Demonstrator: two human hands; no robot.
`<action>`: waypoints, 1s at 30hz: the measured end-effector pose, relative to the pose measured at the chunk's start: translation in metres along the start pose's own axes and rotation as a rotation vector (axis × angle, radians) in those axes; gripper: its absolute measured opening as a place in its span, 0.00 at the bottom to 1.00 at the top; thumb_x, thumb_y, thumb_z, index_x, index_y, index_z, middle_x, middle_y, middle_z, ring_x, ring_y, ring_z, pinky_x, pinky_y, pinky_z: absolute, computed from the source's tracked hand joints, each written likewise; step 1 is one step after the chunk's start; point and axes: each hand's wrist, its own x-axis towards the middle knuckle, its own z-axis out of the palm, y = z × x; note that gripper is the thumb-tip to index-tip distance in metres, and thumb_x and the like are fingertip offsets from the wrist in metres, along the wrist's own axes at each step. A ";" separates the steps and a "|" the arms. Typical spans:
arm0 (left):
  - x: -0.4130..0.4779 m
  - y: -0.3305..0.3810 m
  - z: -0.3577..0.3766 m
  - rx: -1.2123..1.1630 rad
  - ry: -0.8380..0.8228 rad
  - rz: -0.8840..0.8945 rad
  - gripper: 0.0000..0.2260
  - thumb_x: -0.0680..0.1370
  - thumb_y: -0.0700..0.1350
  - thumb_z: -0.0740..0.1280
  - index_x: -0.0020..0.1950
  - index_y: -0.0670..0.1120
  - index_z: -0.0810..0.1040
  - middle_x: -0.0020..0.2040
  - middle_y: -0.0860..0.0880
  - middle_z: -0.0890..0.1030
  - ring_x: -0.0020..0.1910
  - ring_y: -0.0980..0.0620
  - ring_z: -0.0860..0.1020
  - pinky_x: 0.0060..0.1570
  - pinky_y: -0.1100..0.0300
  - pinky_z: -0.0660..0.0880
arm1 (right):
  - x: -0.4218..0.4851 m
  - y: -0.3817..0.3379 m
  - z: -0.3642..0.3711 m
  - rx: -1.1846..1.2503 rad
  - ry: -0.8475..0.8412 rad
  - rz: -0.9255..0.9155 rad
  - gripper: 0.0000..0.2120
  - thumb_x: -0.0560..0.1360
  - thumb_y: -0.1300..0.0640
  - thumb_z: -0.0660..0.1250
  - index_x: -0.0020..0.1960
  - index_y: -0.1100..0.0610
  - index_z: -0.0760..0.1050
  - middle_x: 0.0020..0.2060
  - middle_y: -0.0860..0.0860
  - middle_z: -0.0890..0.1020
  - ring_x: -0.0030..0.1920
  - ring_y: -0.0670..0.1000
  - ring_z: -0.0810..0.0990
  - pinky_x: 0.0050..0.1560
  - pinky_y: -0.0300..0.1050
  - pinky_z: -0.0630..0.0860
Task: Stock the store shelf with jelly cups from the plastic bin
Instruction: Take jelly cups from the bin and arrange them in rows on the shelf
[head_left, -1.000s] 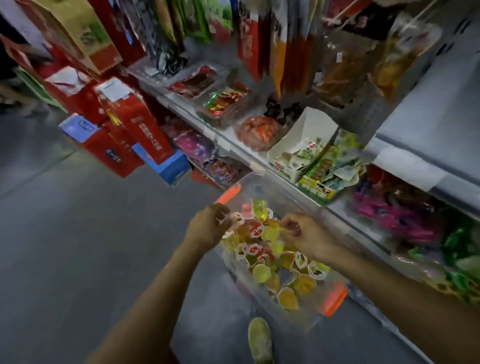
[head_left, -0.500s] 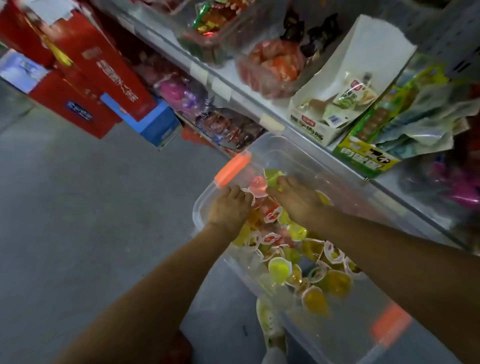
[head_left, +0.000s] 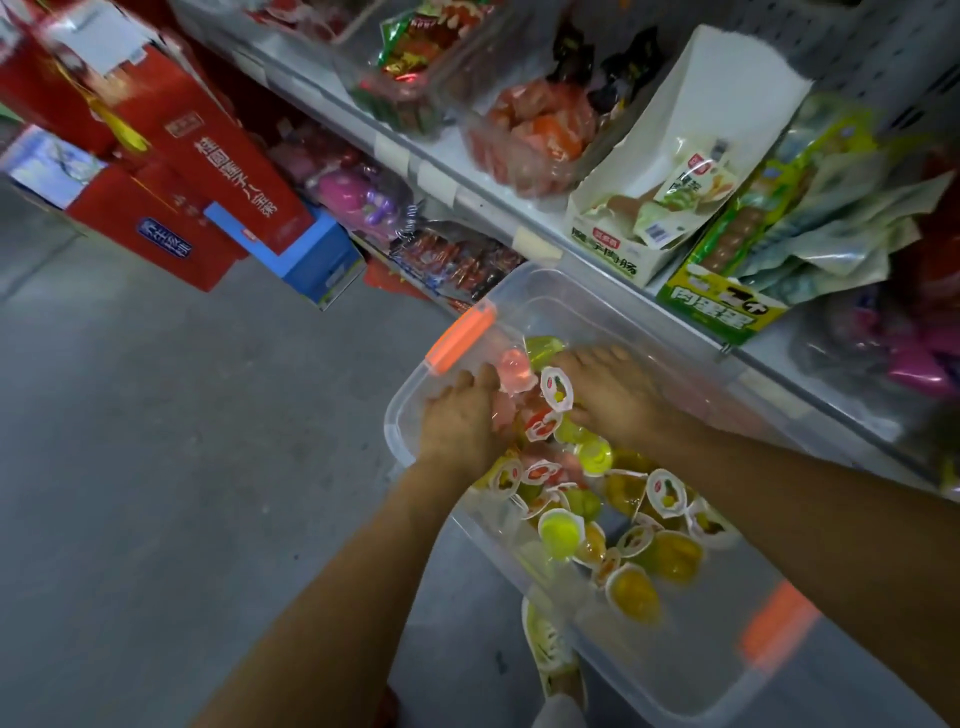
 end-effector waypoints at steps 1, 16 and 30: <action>-0.008 0.006 -0.006 -0.171 0.012 -0.089 0.21 0.75 0.51 0.71 0.64 0.48 0.68 0.59 0.46 0.76 0.54 0.44 0.77 0.56 0.50 0.75 | -0.012 0.001 -0.003 0.161 0.010 0.070 0.27 0.72 0.48 0.71 0.67 0.53 0.66 0.62 0.52 0.75 0.62 0.55 0.74 0.60 0.49 0.69; -0.196 0.164 -0.075 -0.520 0.222 -0.026 0.21 0.70 0.53 0.72 0.61 0.51 0.75 0.52 0.51 0.79 0.44 0.53 0.78 0.47 0.55 0.77 | -0.254 -0.004 -0.114 0.965 0.449 0.309 0.22 0.67 0.49 0.75 0.58 0.46 0.71 0.46 0.41 0.80 0.47 0.43 0.79 0.48 0.44 0.76; -0.380 0.382 -0.137 -0.668 0.374 0.397 0.11 0.72 0.48 0.74 0.51 0.54 0.75 0.44 0.55 0.77 0.38 0.61 0.75 0.36 0.72 0.69 | -0.547 0.066 -0.255 0.967 0.856 0.332 0.11 0.72 0.50 0.74 0.52 0.48 0.77 0.44 0.44 0.82 0.40 0.43 0.79 0.43 0.42 0.77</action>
